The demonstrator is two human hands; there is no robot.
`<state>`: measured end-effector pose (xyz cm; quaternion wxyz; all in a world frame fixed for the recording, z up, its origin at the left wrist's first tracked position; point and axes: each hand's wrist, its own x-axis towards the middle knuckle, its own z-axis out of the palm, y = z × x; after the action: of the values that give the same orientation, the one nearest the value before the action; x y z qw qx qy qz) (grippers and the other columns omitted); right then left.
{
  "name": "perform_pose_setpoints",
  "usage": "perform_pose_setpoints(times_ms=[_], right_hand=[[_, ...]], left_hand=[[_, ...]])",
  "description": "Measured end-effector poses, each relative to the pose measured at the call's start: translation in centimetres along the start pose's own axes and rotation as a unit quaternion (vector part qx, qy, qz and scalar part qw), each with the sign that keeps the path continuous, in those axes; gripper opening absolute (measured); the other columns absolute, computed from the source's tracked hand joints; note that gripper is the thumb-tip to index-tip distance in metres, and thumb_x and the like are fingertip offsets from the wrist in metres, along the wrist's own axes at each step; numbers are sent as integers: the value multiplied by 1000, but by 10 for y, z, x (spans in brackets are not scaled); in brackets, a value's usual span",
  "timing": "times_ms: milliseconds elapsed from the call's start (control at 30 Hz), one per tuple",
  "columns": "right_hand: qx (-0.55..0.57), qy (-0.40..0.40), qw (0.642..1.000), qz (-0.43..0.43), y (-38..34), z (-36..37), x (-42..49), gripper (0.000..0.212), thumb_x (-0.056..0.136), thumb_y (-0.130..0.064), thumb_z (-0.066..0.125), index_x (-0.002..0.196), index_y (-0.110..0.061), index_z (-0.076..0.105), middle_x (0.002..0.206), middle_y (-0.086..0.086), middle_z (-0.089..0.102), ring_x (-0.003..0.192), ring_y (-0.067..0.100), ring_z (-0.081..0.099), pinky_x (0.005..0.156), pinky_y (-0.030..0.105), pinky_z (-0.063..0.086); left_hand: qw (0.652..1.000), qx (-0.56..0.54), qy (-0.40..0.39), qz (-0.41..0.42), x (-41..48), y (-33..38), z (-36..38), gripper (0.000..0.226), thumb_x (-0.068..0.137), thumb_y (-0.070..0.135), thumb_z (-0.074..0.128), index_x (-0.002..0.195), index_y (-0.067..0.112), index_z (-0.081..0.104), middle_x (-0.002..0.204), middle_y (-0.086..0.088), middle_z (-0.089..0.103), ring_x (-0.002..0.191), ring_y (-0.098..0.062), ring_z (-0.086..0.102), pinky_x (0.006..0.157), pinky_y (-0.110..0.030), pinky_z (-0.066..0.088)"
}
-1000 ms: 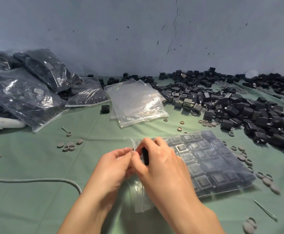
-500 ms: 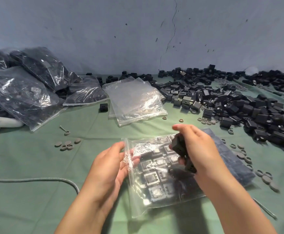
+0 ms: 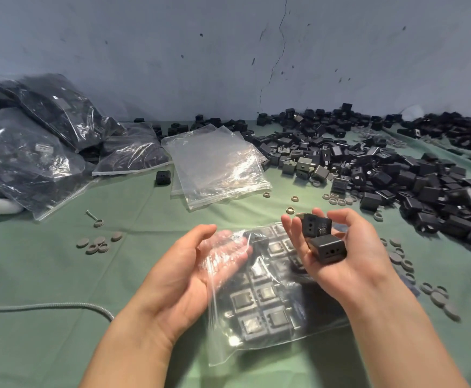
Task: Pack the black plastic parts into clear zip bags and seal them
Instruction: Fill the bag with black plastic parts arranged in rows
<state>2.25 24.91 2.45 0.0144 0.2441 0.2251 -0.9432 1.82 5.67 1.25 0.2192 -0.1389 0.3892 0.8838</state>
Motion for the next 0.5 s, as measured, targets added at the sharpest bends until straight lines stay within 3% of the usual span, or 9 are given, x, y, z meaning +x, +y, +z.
perform_pose_setpoints(times_ms=[100,267,433,500], right_hand=[[30,-10,999,-4,-2,1,6,21,85,-9,57,107,-8,54,127,33,55,90,45,71,55,35,60],[65,-21,998,-3,-5,2,20,52,91,-13,53,142,-7,45,119,33,62,88,40,72,55,34,61],[62,-9,998,-15,-11,0,29,39,91,-14,52,130,-11,50,107,34,66,84,36,73,55,33,61],[57,-7,998,-16,-12,0,31,44,91,-14,52,135,-10,50,104,34,67,85,35,73,56,33,61]], left_hand=[[999,-19,-26,-22,4,2,-3,49,89,16,61,126,-16,52,121,-35,62,118,-45,60,94,-50,50],[999,-18,-37,-28,10,5,-8,50,88,18,61,125,-13,51,118,-34,63,111,-43,64,93,-52,50],[998,20,-53,-31,9,9,-17,40,85,21,58,98,-14,71,119,-32,64,118,-38,60,89,-51,53],[997,10,-73,-36,8,11,-18,43,85,22,58,103,-15,69,123,-34,62,121,-38,59,93,-50,52]])
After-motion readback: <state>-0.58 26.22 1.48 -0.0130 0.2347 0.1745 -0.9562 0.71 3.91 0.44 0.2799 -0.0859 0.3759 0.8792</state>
